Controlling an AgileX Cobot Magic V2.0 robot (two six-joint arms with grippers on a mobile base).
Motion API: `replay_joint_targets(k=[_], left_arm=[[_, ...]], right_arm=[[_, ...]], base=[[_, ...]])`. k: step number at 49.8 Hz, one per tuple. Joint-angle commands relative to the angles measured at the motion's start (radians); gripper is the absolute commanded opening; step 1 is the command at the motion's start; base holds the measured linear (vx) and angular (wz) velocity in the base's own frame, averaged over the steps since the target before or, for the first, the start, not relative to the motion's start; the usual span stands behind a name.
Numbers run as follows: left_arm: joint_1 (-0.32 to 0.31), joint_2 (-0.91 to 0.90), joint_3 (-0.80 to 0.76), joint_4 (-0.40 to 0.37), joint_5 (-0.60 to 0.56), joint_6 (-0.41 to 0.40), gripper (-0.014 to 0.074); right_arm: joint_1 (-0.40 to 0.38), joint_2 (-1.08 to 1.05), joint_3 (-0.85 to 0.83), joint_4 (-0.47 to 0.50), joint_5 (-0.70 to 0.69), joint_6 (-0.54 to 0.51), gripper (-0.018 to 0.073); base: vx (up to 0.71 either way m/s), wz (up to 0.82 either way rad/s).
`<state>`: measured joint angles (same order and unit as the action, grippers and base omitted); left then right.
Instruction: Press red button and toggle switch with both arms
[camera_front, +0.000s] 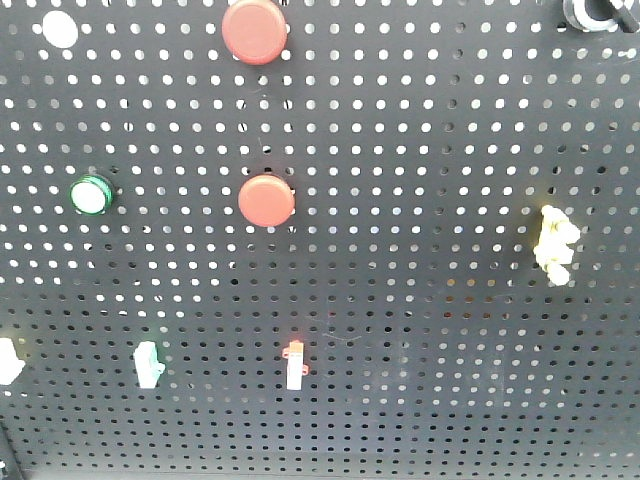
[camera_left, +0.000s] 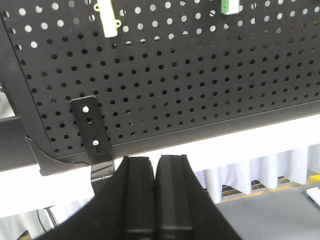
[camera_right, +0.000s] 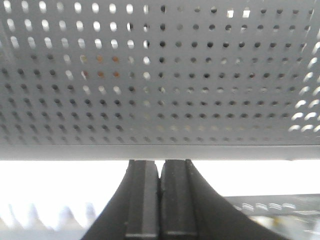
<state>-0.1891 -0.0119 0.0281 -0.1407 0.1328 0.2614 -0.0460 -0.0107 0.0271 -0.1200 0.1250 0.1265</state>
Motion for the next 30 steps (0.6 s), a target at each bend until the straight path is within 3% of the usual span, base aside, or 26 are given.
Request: replay_joint_targets(k=[1, 30], left_arm=[[-0.001, -0.016, 0.034, -0.004, -0.076, -0.012, 0.0001], [-0.001, -0.016, 0.034, -0.004, -0.076, -0.012, 0.0001]], right_arm=[[-0.007, -0.017, 0.015, 0.02, -0.094, -0.005, -0.0003], [-0.007, -0.017, 0.015, 0.027, -0.089, -0.008, -0.0003]], base=[[0.0, 0.0], [0.0, 0.0]])
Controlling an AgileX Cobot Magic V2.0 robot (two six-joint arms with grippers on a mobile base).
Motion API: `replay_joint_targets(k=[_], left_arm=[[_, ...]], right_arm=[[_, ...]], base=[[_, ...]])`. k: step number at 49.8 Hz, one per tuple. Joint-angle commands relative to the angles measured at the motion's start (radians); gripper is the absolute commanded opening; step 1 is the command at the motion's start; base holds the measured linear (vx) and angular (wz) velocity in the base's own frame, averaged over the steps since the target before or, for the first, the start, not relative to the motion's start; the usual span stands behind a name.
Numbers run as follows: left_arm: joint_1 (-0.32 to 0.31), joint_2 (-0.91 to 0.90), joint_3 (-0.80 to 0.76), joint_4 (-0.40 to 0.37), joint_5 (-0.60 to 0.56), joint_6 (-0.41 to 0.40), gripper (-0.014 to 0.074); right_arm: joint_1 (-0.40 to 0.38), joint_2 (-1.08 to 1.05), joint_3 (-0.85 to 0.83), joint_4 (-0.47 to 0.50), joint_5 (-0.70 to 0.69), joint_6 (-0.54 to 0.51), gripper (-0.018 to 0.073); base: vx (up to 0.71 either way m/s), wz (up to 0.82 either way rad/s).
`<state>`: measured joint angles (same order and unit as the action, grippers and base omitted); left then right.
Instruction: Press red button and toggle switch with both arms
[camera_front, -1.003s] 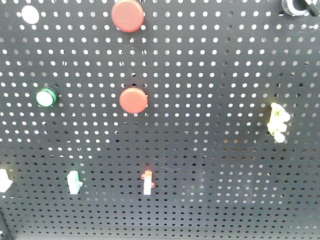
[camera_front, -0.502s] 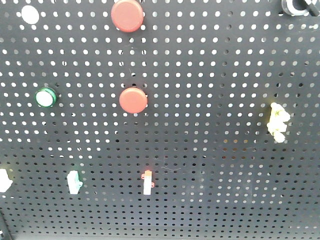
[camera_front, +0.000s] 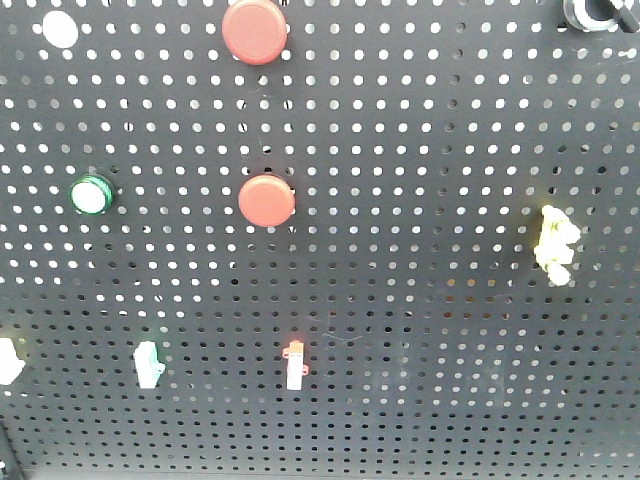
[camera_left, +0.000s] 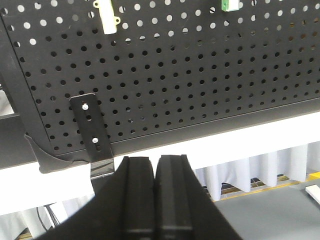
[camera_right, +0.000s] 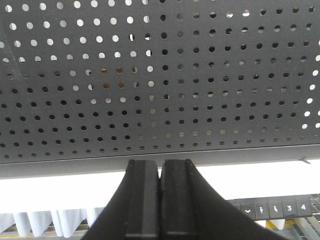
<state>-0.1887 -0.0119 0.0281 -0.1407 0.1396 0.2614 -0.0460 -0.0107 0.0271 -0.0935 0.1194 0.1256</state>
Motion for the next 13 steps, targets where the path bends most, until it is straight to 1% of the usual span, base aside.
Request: replay_joint_targets(k=[1, 13], left_arm=[[-0.001, -0.016, 0.034, -0.004, -0.083, -0.012, 0.0001], [-0.001, -0.016, 0.034, -0.004, -0.083, -0.012, 0.0001]], right_arm=[[-0.007, -0.017, 0.015, 0.001, -0.083, -0.007, -0.0003], [-0.007, -0.017, 0.015, 0.001, -0.083, -0.007, -0.0003]], base=[[0.0, 0.0], [0.0, 0.0]])
